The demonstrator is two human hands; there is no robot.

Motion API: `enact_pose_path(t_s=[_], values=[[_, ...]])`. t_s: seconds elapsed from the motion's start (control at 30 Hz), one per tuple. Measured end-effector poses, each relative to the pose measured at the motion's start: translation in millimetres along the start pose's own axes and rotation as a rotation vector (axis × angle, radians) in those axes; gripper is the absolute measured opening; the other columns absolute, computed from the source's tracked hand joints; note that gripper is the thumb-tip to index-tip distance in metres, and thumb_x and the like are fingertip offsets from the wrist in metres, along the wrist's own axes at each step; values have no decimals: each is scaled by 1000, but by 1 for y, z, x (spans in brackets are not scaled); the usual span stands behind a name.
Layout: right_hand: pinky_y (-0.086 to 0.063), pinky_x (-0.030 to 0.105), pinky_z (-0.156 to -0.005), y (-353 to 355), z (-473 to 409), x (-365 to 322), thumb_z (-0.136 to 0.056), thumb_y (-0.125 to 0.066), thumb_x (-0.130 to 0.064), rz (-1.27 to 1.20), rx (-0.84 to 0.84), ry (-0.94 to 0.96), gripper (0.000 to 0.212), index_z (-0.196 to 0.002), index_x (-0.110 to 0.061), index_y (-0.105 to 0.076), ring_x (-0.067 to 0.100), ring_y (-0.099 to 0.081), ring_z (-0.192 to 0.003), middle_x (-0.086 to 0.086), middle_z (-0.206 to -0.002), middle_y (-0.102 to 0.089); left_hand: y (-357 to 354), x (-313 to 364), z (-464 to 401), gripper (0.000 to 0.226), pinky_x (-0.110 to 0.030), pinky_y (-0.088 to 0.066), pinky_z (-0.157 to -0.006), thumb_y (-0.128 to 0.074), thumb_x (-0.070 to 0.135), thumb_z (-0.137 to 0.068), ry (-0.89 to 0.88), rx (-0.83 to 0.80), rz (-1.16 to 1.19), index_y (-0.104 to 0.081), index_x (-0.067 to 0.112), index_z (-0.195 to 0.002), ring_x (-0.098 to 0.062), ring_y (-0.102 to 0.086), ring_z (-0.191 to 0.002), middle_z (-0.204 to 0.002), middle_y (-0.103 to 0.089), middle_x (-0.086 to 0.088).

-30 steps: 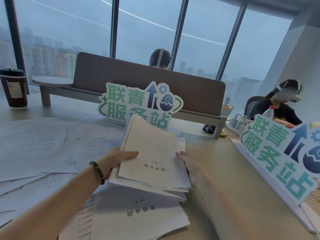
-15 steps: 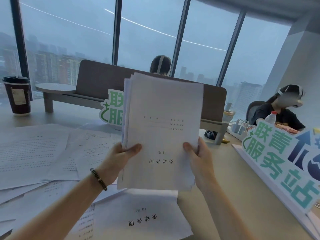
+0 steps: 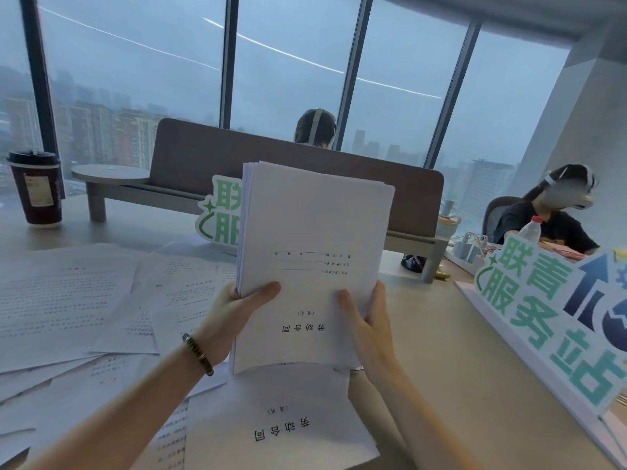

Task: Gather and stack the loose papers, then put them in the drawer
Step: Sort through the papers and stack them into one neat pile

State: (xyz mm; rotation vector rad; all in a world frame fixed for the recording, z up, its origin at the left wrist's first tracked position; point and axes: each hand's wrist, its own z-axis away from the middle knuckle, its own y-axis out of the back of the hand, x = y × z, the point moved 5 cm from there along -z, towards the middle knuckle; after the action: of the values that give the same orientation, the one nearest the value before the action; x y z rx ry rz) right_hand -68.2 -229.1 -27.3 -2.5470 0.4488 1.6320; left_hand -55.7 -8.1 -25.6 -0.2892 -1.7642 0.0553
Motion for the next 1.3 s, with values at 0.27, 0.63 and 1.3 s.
enact_pose_path(t_s=[0.27, 0.63, 1.3], values=[[-49, 22, -74, -1, 1, 9, -99, -57, -26, 109, -35, -31, 31, -120, -25, -34, -12, -61, -86, -19, -110, -60, 4, -7, -3, 15, -41, -61, -76, -69, 20, -88, -43, 32, -123, -74, 17, -102, -26, -74, -88, -95, -77, -7], [-55, 41, -84, -1, -12, 30, -102, -49, -28, 216, -142, -214, 8, -103, -30, -57, 16, -69, -92, -8, -99, -70, 20, -20, -20, 21, -28, -49, -58, -63, 26, -93, 46, 174, -530, -66, 7, -83, -23, -63, -61, -69, -66, -5], [-47, 41, -102, 31, -22, 82, -92, -69, -11, 97, 4, -618, 75, -153, -14, -26, 29, -53, -125, 12, -146, -49, 65, -51, -35, 27, -36, -51, -79, -53, 20, -99, 405, 218, -581, -63, 0, -113, -31, -64, -88, -98, -68, -15]])
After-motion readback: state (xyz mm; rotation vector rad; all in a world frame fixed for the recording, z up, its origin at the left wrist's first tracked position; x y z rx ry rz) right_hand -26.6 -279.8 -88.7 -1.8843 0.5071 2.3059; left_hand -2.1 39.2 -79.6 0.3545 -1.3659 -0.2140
